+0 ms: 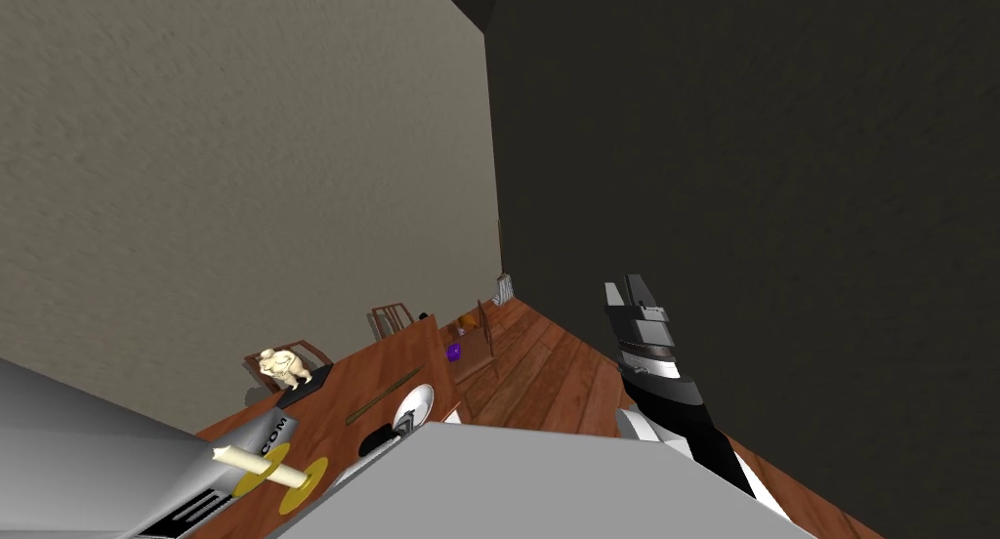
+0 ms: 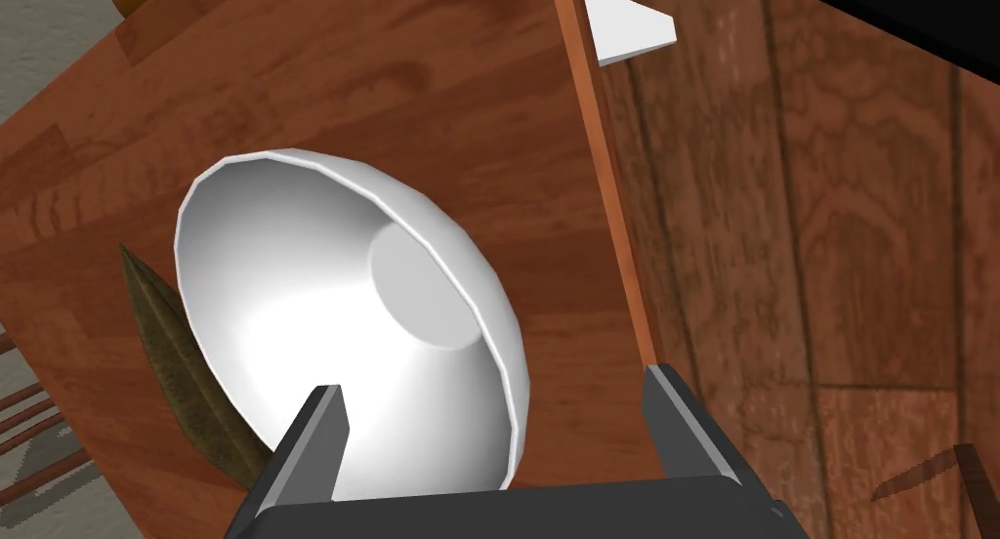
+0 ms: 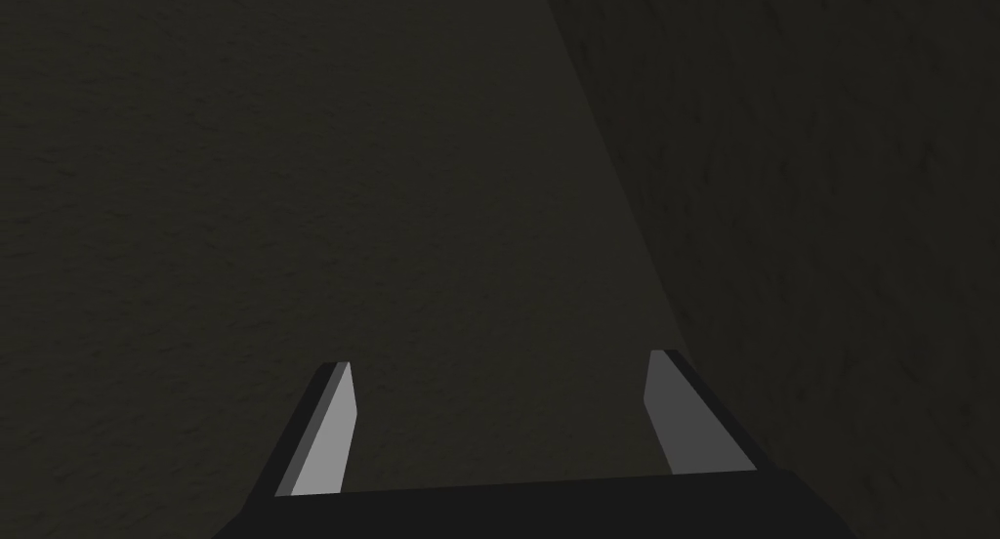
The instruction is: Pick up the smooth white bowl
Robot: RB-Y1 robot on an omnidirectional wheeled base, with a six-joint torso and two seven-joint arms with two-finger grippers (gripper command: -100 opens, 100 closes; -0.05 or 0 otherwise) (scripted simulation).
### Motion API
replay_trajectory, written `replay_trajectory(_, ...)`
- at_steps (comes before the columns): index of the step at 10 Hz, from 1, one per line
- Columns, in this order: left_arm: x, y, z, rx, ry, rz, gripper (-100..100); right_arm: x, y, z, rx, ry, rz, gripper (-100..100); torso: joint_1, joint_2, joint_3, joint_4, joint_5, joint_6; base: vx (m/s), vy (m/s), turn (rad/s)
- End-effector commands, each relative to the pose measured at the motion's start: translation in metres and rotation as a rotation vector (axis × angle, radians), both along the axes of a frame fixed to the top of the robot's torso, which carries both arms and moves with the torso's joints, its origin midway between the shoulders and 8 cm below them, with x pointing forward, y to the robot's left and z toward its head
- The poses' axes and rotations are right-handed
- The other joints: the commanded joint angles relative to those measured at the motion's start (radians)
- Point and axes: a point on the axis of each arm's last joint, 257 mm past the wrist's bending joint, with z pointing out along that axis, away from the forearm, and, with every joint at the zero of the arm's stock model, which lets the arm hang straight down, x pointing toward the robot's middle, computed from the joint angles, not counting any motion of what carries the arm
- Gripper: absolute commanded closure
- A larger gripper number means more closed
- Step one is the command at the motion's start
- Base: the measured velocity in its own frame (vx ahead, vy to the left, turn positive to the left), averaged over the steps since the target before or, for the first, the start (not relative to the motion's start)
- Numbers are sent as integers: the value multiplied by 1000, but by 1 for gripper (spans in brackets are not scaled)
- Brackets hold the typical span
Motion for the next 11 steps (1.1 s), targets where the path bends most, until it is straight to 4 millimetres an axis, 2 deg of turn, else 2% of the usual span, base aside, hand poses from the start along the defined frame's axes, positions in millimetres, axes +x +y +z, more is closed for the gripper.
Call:
replay_trajectory(1, -1, -11, -7, 2, -2, -1, -100, 0, 0, 0, 0, 0, 0, 0, 0, 0, 0, 0, 0, 0, 27, 68, 18)
replay_trajectory(3, -3, -24, -16, 1, -2, -6, -100, 0, 0, 0, 0, 0, 0, 0, 3, -2, -1, 0, 1, 0, 61, 82, 12)
replay_trajectory(4, -2, -19, -13, 1, 0, -4, -100, 0, 0, 0, 0, 0, 0, 0, 4, -3, -2, -1, 1, 0, 29, 39, -4)
replay_trajectory(5, -2, -20, -14, 2, -2, -4, 100, 0, 0, 0, 0, 0, 0, 0, 1, -1, -1, 0, 0, 0, 5, 7, -1)
replay_trajectory(9, -2, -18, -13, 0, -4, 5, 100, 0, 0, 0, 0, 0, 0, 0, -1, 0, 0, 0, 0, 3, 1, 1, 8)
replay_trajectory(10, -3, -19, -13, 0, -4, 4, 0, 0, 0, 0, 0, 0, 0, 0, -1, 1, 0, 0, 0, 3, 0, 0, 0)
replay_trajectory(11, -2, -14, -9, 2, -2, -2, 100, 0, 0, 0, 0, 0, 0, 0, -2, 1, 0, 0, 0, 3, -27, -31, -38)
